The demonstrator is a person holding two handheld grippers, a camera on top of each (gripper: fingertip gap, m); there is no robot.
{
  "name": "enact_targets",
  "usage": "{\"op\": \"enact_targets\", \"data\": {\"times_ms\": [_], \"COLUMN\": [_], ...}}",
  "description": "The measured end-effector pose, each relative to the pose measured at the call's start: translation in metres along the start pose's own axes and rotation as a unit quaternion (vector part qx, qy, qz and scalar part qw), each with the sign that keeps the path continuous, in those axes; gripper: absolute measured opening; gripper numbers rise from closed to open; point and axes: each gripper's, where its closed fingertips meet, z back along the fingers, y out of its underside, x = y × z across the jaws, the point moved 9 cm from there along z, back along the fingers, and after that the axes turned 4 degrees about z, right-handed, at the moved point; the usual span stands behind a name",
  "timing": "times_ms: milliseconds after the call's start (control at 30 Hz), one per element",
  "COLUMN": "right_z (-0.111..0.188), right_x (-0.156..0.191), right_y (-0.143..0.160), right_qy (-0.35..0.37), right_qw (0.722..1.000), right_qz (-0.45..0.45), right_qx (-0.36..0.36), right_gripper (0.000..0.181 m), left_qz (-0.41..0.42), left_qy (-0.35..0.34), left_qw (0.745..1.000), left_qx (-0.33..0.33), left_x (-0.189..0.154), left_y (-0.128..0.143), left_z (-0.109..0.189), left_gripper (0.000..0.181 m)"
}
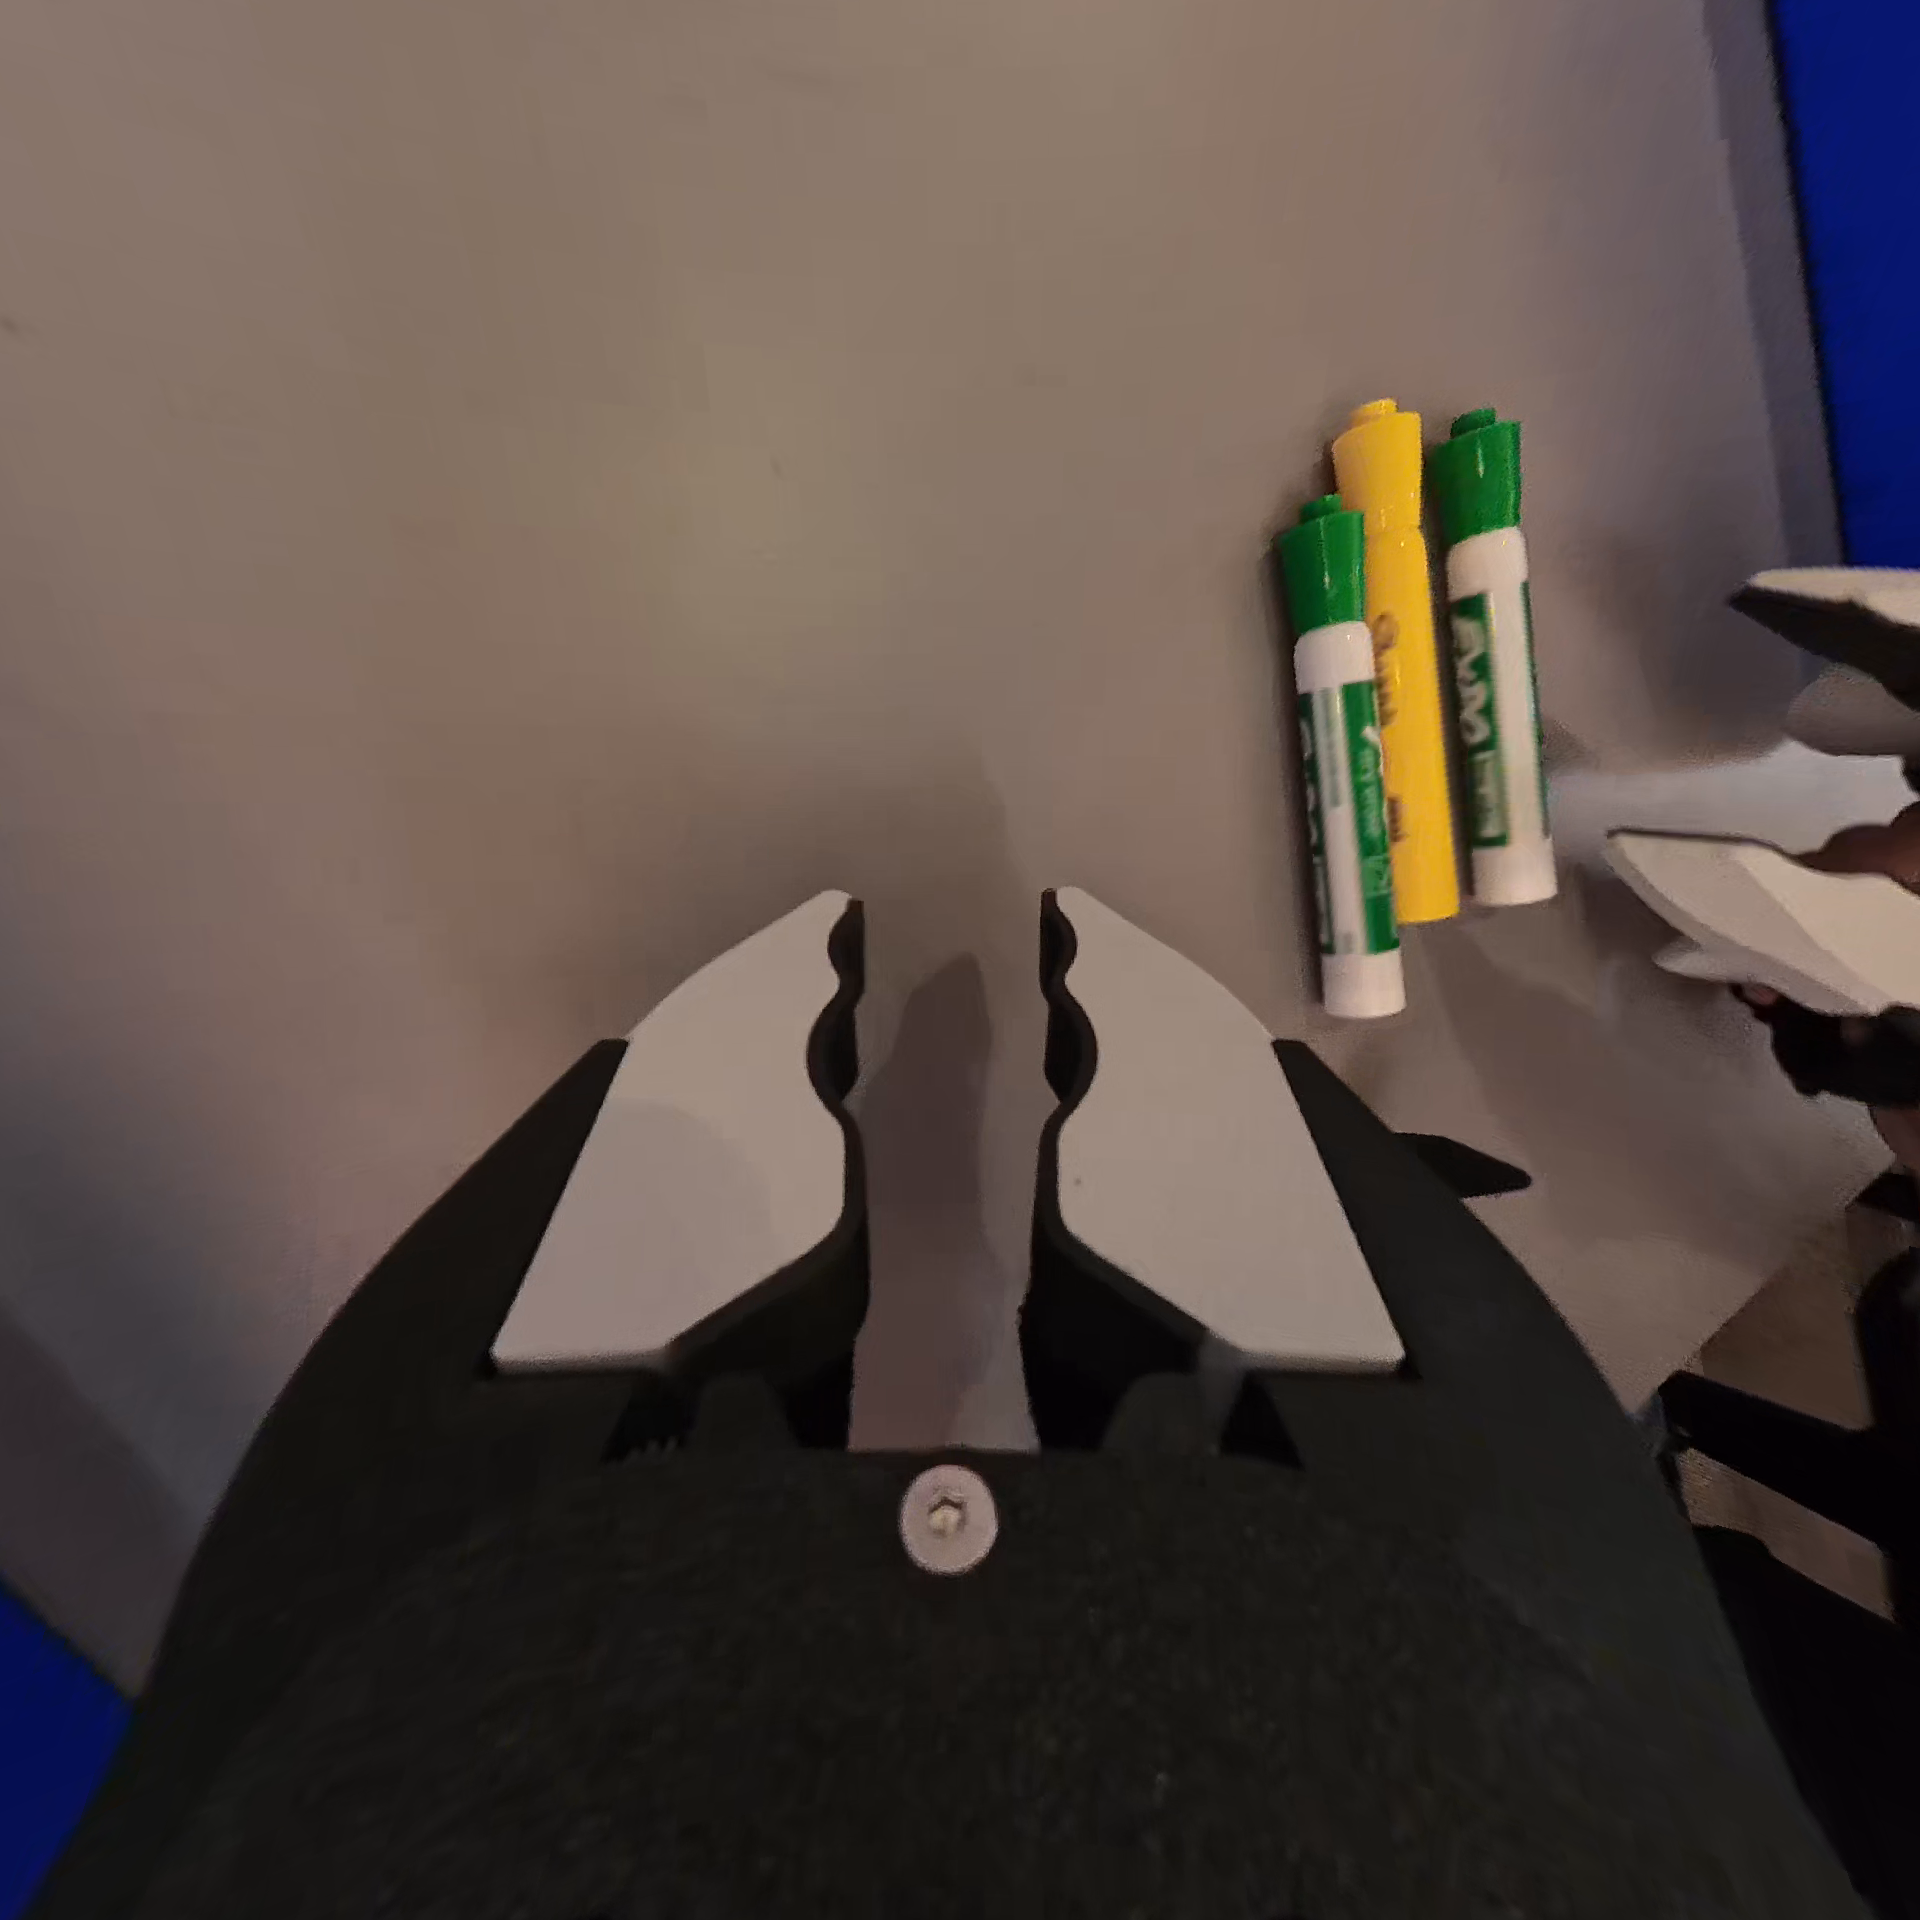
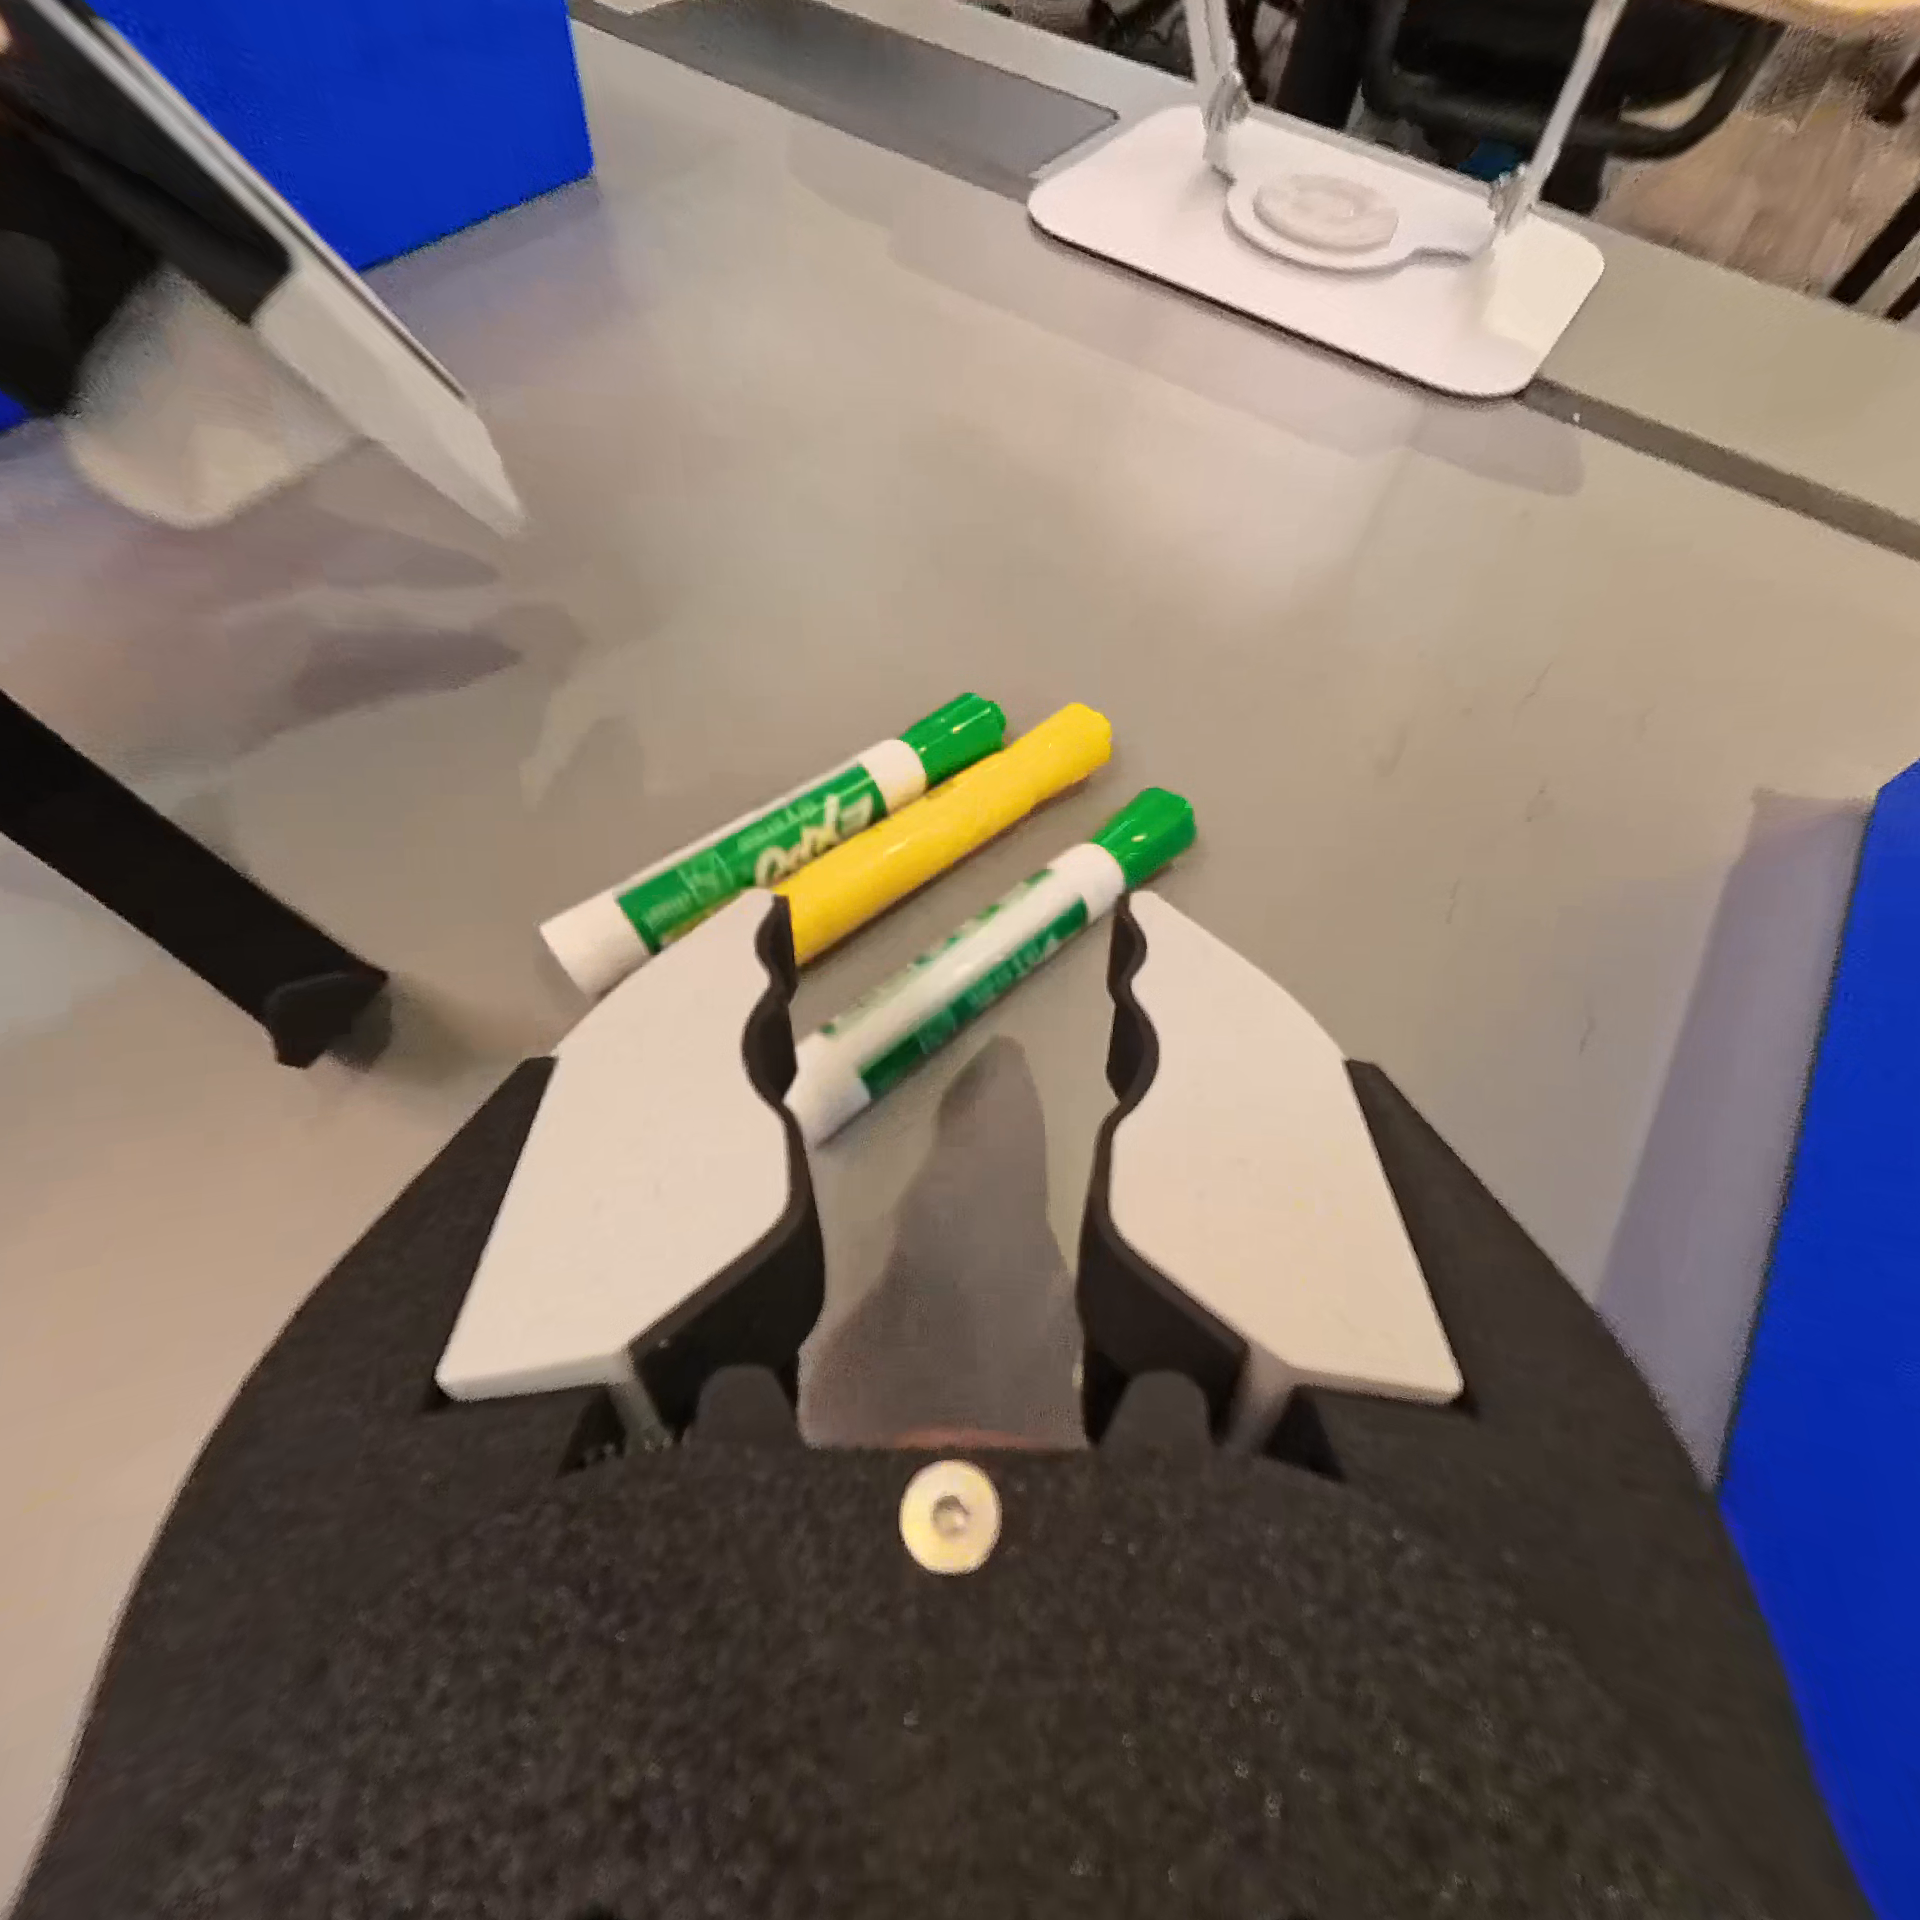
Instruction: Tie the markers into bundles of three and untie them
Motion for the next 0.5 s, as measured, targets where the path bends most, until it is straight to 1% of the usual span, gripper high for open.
{"op": "enact_targets", "data": {"times_ms": [67,100,167,233,267,333,433,500], "right_z": [-0.002,-0.004,-0.009,-0.011,-0.012,-0.016,-0.015,-0.008], "right_x": [-0.002,-0.003,-0.003,-0.004,-0.006,-0.006,-0.006,-0.006], "right_y": [0.003,0.006,0.01,0.013,0.014,0.016,0.014,0.01], "right_qy": [-0.011,-0.01,-0.018,-0.023,-0.025,-0.048,-0.049,-0.044], "right_qw": [1.0,0.999,0.996,0.994,0.993,0.99,0.991,0.993], "right_qz": [-0.021,-0.029,-0.036,-0.051,-0.059,-0.068,-0.068,-0.062], "right_qx": [0.015,0.038,0.074,0.09,0.1,0.118,0.108,0.093], "right_gripper": [0.059,0.059,0.058,0.055,0.06,0.059,0.058,0.059], "left_qz": [-0.009,-0.013,-0.023,-0.026,-0.025,-0.024,-0.03,-0.036], "left_qy": [0.002,0.002,0.007,0.017,0.025,0.039,0.041,0.042], "left_qw": [1.0,0.999,0.998,0.996,0.996,0.995,0.994,0.994], "left_qx": [-0.019,-0.032,-0.059,-0.079,-0.086,-0.091,-0.092,-0.098], "left_x": [-0.01,-0.013,-0.02,-0.024,-0.025,-0.025,-0.024,-0.023], "left_y": [0.002,0.003,0.005,0.009,0.012,0.019,0.03,0.038], "left_z": [0.004,0.008,0.017,0.025,0.028,0.032,0.036,0.04], "left_gripper": [0.041,0.044,0.044,0.044,0.044,0.044,0.044,0.044]}}
